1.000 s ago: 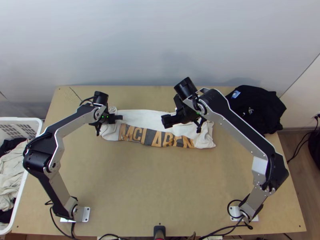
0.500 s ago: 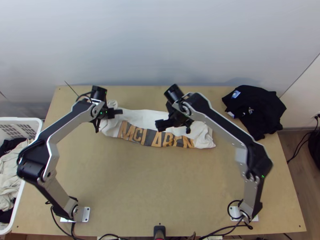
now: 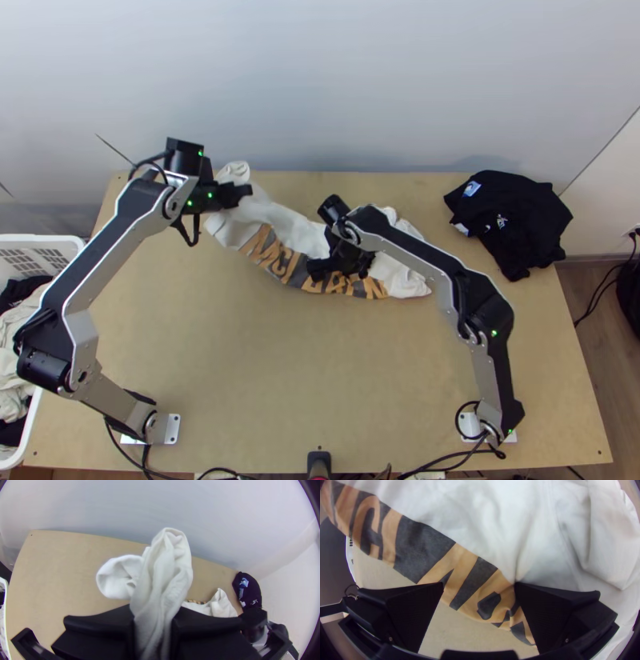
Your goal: Fold the t-shirt
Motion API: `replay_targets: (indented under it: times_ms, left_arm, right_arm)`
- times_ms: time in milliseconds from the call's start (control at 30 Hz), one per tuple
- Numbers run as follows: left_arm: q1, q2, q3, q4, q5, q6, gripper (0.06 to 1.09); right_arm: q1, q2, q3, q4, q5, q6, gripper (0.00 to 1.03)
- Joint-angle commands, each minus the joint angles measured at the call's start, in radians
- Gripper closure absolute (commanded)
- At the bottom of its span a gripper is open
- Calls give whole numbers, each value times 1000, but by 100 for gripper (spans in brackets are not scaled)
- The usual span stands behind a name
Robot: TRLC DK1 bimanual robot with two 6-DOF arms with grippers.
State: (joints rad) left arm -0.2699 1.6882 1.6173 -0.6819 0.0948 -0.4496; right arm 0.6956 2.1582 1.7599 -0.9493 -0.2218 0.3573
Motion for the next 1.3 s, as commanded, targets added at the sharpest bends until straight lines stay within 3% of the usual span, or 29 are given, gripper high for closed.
replay_targets:
  times_ms: [0, 133, 300, 467, 733, 933, 1133, 1267]
  left_arm:
    - [-31, 19, 119, -67, 52, -26, 104]
    - [-57, 71, 207, -123, 82, -43, 104]
    - [-88, 120, 265, -127, 106, -51, 104]
    - [-155, 174, 320, -102, 114, -78, 104]
    - [-307, 329, 412, -18, 33, -74, 104]
    - [-425, 510, 622, -33, 22, -86, 104]
    - [-519, 608, 665, -4, 10, -107, 104]
    - [-549, 662, 665, 59, -64, -153, 104]
  right_arm:
    - [-19, 29, -66, 63, -21, -1, 4]
    - [-53, -24, -69, 58, -54, 0, 4]
    - [-153, -256, -50, 26, -113, 3, 4]
    - [-202, -463, 21, -115, -152, -1, 4]
    - [-311, -629, 142, -227, -151, 58, 4]
    - [-403, -730, 24, -236, -146, 65, 4]
    - [-479, -773, -40, -236, -139, 66, 4]
    - [-498, -804, -97, -236, -133, 65, 4]
